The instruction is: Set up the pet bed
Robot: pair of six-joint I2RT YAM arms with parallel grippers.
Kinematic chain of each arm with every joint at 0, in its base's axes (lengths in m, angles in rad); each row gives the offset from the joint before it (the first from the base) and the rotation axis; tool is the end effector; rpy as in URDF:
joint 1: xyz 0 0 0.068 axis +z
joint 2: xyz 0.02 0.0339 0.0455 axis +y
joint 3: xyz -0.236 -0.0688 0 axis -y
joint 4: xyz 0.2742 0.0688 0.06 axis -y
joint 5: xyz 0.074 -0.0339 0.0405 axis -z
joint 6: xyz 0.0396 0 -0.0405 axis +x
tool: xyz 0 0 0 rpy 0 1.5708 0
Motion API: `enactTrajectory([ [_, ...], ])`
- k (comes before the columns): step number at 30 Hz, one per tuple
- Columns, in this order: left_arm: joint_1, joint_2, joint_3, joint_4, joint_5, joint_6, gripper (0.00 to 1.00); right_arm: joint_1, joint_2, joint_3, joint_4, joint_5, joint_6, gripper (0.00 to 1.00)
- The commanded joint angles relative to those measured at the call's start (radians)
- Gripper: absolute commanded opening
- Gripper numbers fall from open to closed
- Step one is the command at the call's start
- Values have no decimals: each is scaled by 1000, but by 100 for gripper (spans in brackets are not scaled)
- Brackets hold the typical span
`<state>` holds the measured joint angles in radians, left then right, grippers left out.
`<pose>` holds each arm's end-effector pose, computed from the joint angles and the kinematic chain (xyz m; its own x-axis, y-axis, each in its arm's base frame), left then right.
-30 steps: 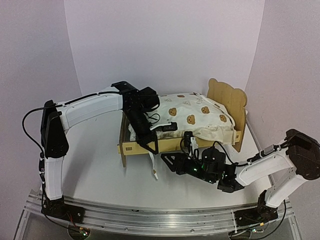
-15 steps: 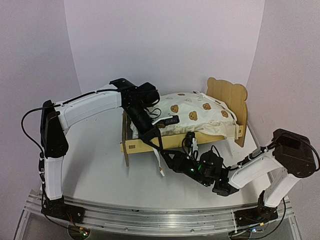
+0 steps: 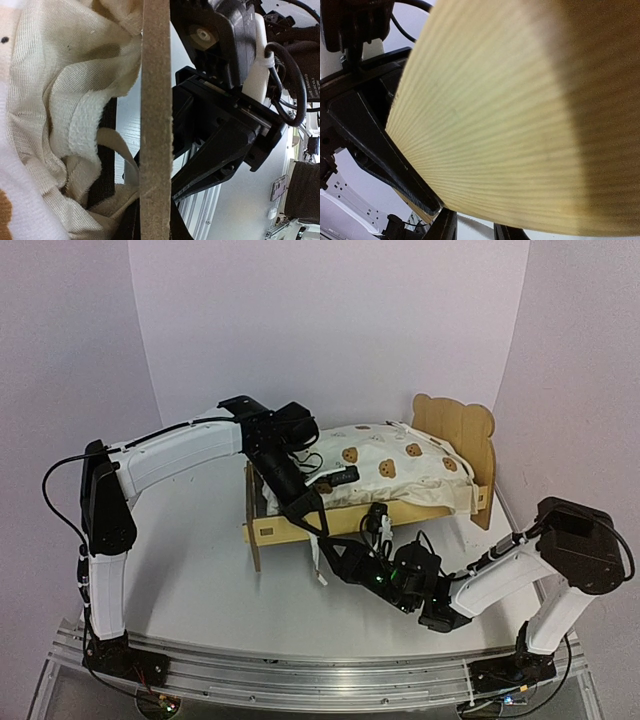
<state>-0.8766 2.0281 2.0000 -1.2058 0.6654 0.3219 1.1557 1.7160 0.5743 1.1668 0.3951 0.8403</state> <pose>0.2593 -0.3498 0.2783 -0.3402 0.7977 -0.4979 0.8884 0.0992 -0.4482 0.1484 0.2989 0.1254 -0.5067 0.5548 -0.6598 -0.4675 0.4662 0.7511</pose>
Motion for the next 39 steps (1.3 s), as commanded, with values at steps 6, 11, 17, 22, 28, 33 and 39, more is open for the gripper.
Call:
enactTrajectory([
  [6, -36, -110, 0, 57, 278, -12, 0, -28, 10, 44, 77, 100, 54, 27],
  [11, -37, -112, -9, 66, 269, -11, 0, -45, 31, 72, 92, 86, 62, 25],
  [17, -38, -123, -34, 69, 243, -9, 0, -52, 46, 52, 130, 130, 85, 0],
  [22, -36, -122, -48, 75, 155, 3, 0, -51, 48, -13, 119, 169, 171, 0],
  [28, -33, -116, -49, 91, 61, 17, 0, -50, 2, -49, -113, 130, 248, 0],
  [33, -17, -116, -56, 115, 39, 7, 0, -49, -45, -100, -299, 54, 333, 0],
  [39, -8, -124, -131, 154, -11, 4, 0, -42, -90, -85, -555, -119, 289, 0],
])
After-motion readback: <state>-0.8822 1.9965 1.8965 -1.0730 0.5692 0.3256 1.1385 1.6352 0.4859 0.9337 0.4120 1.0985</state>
